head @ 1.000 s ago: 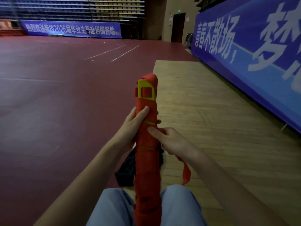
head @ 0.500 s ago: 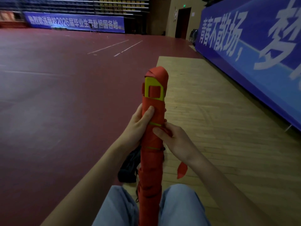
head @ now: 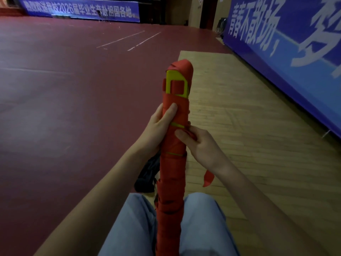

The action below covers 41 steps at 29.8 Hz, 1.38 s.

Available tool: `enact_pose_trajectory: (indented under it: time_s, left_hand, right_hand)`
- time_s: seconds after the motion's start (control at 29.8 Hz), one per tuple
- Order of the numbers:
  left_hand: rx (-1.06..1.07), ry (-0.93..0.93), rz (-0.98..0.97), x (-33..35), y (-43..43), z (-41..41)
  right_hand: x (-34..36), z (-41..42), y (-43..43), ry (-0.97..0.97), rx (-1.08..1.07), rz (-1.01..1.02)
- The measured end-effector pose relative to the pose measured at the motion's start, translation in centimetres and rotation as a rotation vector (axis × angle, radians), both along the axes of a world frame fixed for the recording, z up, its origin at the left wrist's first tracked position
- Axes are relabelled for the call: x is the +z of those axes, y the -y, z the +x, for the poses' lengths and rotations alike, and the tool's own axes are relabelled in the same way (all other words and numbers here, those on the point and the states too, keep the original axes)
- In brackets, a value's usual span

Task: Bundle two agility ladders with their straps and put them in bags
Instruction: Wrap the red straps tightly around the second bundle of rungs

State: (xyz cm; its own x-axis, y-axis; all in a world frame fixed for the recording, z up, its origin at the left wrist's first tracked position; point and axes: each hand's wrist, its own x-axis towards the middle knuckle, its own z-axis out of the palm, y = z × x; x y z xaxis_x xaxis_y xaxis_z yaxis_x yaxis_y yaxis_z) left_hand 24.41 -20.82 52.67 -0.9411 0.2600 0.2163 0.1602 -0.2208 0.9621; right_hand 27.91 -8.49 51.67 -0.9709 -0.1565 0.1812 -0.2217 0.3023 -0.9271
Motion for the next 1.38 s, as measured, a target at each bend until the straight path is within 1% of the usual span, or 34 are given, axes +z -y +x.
enact_pose_trajectory:
  time_s: [0.07,0.13,0.17,0.24,0.3,0.37,0.44,0.47,0.54,0.57,0.6,0.64,0.71,0.74,0.81,0.87,0.94,1.01,1.08,1.21,1.28,1.34,1.38]
  left_hand:
    - [0.132,-0.021,-0.105,0.1,-0.3,0.1]
    - [0.363,-0.084,-0.252,0.3,-0.5,0.2]
    - [0.444,-0.114,-0.29,0.4,-0.7,0.3]
    - [0.492,-0.166,-0.32,1.1,-1.1,0.5]
    - [0.466,-0.192,-0.315,1.8,-1.3,0.3]
    - [0.351,-0.11,-0.196,2.5,-0.8,0.3]
    - [0.12,0.009,-0.047,2.6,0.2,0.4]
    - [-0.004,0.045,-0.003,2.5,0.6,0.4]
    - [-0.217,0.051,0.037,2.5,1.0,0.3]
    - [-0.289,0.053,0.038,2.3,0.9,0.2]
    - [-0.335,0.052,0.029,2.3,0.9,0.1]
    - [-0.355,0.05,0.015,2.4,1.0,0.0]
    - [-0.318,0.053,-0.058,2.8,1.1,0.1]
    - [-0.263,0.048,-0.135,3.1,0.9,0.2]
    - [-0.124,0.014,-0.283,3.6,0.3,0.6]
    - [0.027,-0.038,-0.294,3.6,-0.5,1.0]
    - [0.116,-0.056,-0.246,3.4,-0.6,1.2]
    - [0.1,-0.013,-0.208,3.2,-0.1,1.4]
    - [0.043,0.011,-0.189,3.2,0.5,1.5]
    - [-0.191,0.014,-0.102,3.5,1.0,2.2]
    - [-0.301,0.019,-0.064,3.3,1.1,2.5]
    - [-0.336,0.026,-0.062,3.3,1.4,2.6]
    - [-0.333,0.021,-0.07,3.3,1.4,2.6]
  right_hand:
    - [0.1,0.0,0.0,0.002,-0.023,0.034]
    - [0.2,0.1,0.2,-0.019,-0.075,0.156]
    - [0.1,0.2,0.3,-0.037,-0.096,0.229]
    - [0.2,0.5,0.6,-0.105,-0.118,0.328]
    - [0.6,0.7,0.4,-0.138,-0.114,0.38]
    - [1.5,0.6,-0.4,-0.155,-0.053,0.413]
    - [2.7,0.4,-1.4,-0.214,0.036,0.469]
    - [3.1,0.3,-1.9,-0.247,0.076,0.504]
    - [3.9,-0.1,-2.5,-0.287,0.101,0.594]
    - [3.9,-0.3,-2.8,-0.261,0.103,0.649]
    - [4.0,-0.4,-2.9,-0.193,0.117,0.677]
    - [3.9,-0.5,-3.0,-0.094,0.156,0.654]
    - [3.1,-0.4,-2.7,0.069,0.238,0.445]
    - [2.6,-0.4,-2.7,0.083,0.249,0.353]
    - [1.5,-0.5,-2.5,0.052,0.225,0.263]
    - [1.0,-0.5,-2.3,0.026,0.21,0.241]
    - [1.8,-0.7,-2.2,0.0,0.237,0.295]
    - [2.9,-1.1,-2.7,-0.049,0.293,0.385]
    - [4.0,-1.5,-3.6,-0.151,0.327,0.408]
    - [4.4,-2.4,-4.6,-0.365,0.292,0.385]
    - [3.2,-2.5,-4.5,-0.344,0.245,0.3]
    - [2.1,-2.5,-4.2,-0.237,0.221,0.146]
    - [1.7,-2.5,-4.1,-0.177,0.25,0.073]
